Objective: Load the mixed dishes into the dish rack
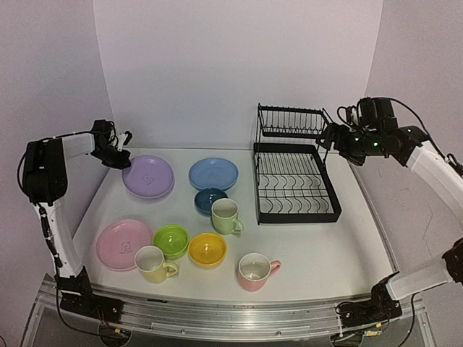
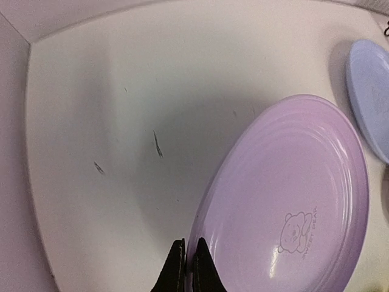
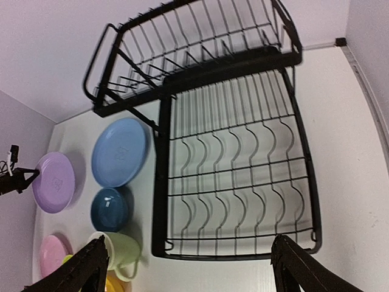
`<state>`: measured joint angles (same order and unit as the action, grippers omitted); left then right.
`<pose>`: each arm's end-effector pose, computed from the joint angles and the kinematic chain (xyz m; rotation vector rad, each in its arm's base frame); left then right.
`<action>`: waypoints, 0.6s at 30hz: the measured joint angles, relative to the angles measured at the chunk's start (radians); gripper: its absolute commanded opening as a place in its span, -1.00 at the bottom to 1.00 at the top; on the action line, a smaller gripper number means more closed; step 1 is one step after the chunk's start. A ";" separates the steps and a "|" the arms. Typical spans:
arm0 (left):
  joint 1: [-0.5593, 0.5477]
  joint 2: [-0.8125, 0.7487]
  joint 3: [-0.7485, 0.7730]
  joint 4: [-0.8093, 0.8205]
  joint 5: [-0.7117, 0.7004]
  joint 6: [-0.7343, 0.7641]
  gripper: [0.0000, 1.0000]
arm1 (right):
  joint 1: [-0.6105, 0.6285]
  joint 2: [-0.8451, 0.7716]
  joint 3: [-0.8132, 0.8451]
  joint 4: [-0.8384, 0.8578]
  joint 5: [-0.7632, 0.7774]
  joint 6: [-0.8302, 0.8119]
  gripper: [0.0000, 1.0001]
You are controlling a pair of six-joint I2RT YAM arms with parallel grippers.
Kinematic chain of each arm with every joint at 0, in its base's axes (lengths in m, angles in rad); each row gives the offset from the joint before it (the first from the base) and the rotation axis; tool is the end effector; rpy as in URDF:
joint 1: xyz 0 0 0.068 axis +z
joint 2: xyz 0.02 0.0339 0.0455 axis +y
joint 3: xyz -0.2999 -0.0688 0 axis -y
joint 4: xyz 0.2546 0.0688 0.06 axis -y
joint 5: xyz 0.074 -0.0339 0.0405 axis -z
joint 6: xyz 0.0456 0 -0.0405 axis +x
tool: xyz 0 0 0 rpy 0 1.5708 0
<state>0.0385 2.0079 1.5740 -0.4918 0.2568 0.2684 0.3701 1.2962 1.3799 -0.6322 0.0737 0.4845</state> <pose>0.4743 0.0067 0.2382 0.3878 2.4327 -0.1883 0.2709 0.1015 0.4209 0.1671 2.1411 0.4270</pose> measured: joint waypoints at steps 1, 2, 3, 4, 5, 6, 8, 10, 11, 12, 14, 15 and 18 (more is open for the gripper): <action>0.002 -0.021 0.011 0.003 0.003 -0.005 -1.00 | 0.010 0.014 0.033 -0.004 -0.014 0.009 0.80; 0.003 -0.044 0.028 0.004 0.010 -0.011 -1.00 | 0.026 0.034 0.074 -0.005 -0.028 0.015 0.80; 0.002 -0.067 0.052 0.002 0.019 -0.022 -1.00 | 0.043 0.054 0.112 -0.005 -0.040 0.020 0.80; 0.001 -0.086 0.082 0.000 0.031 -0.035 -1.00 | 0.062 0.074 0.149 -0.005 -0.051 0.022 0.80; -0.001 -0.099 0.110 0.000 0.044 -0.048 -1.00 | 0.085 0.097 0.191 -0.006 -0.064 0.023 0.80; -0.003 -0.113 0.148 0.000 0.066 -0.066 -1.00 | 0.108 0.122 0.234 -0.008 -0.079 0.023 0.80; -0.009 -0.138 0.204 -0.003 0.113 -0.100 -1.00 | 0.154 0.185 0.338 -0.006 -0.117 0.027 0.81; -0.021 -0.153 0.250 -0.015 0.161 -0.132 -1.00 | 0.189 0.254 0.446 -0.006 -0.161 0.037 0.82; -0.032 -0.156 0.271 -0.020 0.185 -0.150 -1.00 | 0.202 0.289 0.501 -0.002 -0.184 0.047 0.82; -0.044 -0.158 0.290 -0.024 0.209 -0.169 -1.00 | 0.215 0.327 0.558 0.002 -0.208 0.058 0.83; -0.084 -0.159 0.319 -0.028 0.267 -0.215 -1.00 | 0.228 0.404 0.673 -0.003 -0.253 0.089 0.83; -0.110 -0.159 0.328 -0.028 0.297 -0.240 -1.00 | 0.232 0.446 0.733 -0.001 -0.276 0.105 0.83; -0.200 -0.152 0.350 -0.028 0.383 -0.308 -1.00 | 0.238 0.551 0.870 0.012 -0.331 0.144 0.83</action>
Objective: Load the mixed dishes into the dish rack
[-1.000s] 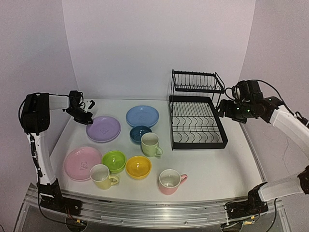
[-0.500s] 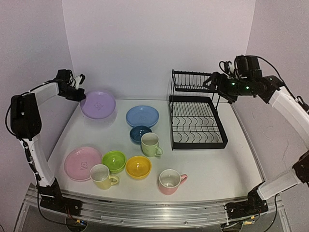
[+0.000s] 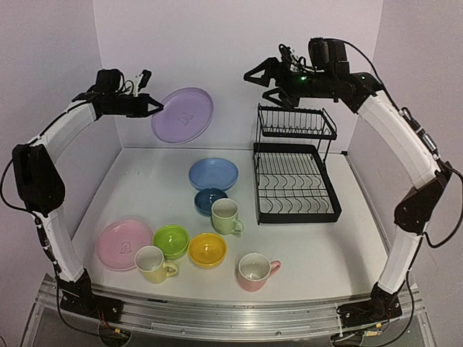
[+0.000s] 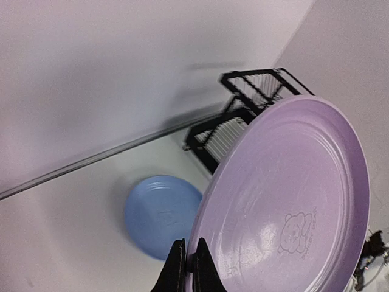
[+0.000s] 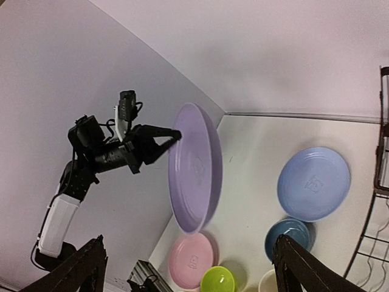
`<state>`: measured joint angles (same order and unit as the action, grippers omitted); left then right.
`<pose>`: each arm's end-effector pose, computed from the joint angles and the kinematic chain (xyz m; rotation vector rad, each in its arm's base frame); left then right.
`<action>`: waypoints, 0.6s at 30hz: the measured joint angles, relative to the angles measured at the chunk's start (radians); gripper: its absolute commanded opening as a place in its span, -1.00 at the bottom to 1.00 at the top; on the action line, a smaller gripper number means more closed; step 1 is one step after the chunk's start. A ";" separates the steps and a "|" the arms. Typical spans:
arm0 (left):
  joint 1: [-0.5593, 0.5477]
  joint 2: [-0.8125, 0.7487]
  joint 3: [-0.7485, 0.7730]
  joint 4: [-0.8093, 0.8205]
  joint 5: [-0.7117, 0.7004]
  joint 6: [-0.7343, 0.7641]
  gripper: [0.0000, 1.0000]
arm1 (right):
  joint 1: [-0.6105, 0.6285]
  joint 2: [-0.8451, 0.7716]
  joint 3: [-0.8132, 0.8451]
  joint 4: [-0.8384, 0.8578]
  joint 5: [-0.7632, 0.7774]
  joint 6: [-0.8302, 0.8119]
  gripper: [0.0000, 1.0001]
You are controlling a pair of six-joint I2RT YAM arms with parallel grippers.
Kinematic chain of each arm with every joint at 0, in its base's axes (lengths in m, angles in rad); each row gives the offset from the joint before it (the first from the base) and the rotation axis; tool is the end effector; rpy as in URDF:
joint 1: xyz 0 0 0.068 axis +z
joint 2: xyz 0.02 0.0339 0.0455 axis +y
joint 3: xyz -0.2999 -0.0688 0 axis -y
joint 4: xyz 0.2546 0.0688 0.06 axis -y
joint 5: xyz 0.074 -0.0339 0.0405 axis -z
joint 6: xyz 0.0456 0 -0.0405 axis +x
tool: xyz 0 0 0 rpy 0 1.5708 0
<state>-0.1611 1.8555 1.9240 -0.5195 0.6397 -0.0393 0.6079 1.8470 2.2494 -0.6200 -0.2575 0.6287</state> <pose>0.4434 -0.0996 0.4304 0.5273 1.9382 -0.7715 0.3446 0.2539 0.5315 -0.1790 1.9156 1.0927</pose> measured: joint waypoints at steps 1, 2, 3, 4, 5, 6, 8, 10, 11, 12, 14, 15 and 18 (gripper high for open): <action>-0.029 0.006 0.008 0.003 0.028 -0.020 -1.00 | 0.000 0.031 0.035 0.000 -0.016 0.011 0.83; -0.058 0.012 0.017 0.006 0.052 -0.039 -1.00 | 0.002 0.057 0.062 0.001 -0.030 0.022 0.82; -0.086 0.019 0.022 0.011 0.072 -0.056 -1.00 | 0.003 0.077 0.074 0.002 -0.042 0.031 0.80; -0.117 0.026 0.027 0.021 0.095 -0.075 -1.00 | 0.004 0.094 0.082 0.002 -0.055 0.040 0.78; -0.136 0.032 0.027 0.030 0.108 -0.086 -1.00 | 0.005 0.105 0.083 -0.001 -0.066 0.046 0.75; -0.155 0.038 0.027 0.038 0.121 -0.096 -1.00 | 0.005 0.116 0.083 -0.004 -0.077 0.052 0.72; -0.177 0.049 0.028 0.053 0.135 -0.110 -1.00 | 0.006 0.124 0.075 -0.010 -0.095 0.058 0.64; -0.188 0.061 0.033 0.068 0.144 -0.119 -1.00 | 0.006 0.124 0.062 -0.011 -0.109 0.059 0.53; -0.193 0.065 0.033 0.078 0.145 -0.125 -1.00 | 0.006 0.124 0.056 -0.010 -0.116 0.060 0.44; -0.196 0.068 0.034 0.086 0.146 -0.130 -1.00 | 0.006 0.124 0.049 -0.010 -0.123 0.061 0.33; -0.199 0.071 0.034 0.109 0.147 -0.147 -1.00 | 0.006 0.124 0.032 -0.009 -0.137 0.067 0.11; -0.200 0.072 0.034 0.122 0.147 -0.154 -1.00 | 0.006 0.124 0.024 -0.009 -0.143 0.072 0.01; -0.201 0.075 0.034 0.150 0.147 -0.171 -1.00 | 0.007 0.124 0.005 -0.014 -0.162 0.082 -0.33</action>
<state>-0.3617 1.9301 1.9579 -0.3691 0.7872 -0.2106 0.6147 1.9712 2.2543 -0.6339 -0.4200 0.7105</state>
